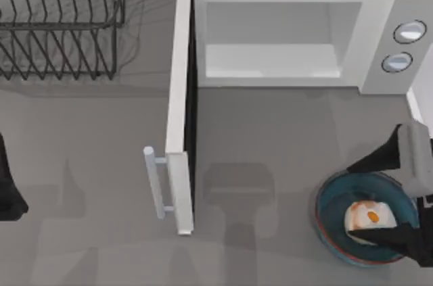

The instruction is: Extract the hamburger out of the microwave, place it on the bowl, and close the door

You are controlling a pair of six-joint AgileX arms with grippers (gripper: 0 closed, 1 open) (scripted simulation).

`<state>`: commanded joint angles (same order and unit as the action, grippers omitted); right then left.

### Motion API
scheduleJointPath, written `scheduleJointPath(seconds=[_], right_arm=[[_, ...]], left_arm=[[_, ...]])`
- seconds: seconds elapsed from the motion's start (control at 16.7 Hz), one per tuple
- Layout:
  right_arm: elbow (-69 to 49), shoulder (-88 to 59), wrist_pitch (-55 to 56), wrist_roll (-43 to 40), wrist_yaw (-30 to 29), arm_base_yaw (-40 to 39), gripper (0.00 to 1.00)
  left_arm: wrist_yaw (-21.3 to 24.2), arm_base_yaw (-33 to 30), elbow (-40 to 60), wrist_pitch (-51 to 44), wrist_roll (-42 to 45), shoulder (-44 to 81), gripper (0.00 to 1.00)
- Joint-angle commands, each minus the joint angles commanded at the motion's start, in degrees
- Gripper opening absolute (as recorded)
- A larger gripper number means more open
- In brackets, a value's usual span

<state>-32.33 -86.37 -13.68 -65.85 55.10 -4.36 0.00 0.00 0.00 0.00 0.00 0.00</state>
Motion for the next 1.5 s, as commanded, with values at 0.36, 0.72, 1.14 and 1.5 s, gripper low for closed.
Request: scheduleJointPath(seconds=[0.36,0.72,1.14,1.5], right_arm=[[13.5,36.2,6.4,25.1,-18.7,2.0,1.00],[26.1,70.2,11.6,51.2,-41.1,3.7,1.00],[32.3,86.4,13.7,65.9,-55.1,4.4,1.00],[32.3,86.4,13.7,65.9,-55.1,4.4,1.00]], left_arm=[[0.0,0.0,0.0,0.0,0.0,0.0,1.00],[0.0,0.0,0.0,0.0,0.0,0.0,1.00],[0.0,0.0,0.0,0.0,0.0,0.0,1.00],[0.0,0.0,0.0,0.0,0.0,0.0,0.85]])
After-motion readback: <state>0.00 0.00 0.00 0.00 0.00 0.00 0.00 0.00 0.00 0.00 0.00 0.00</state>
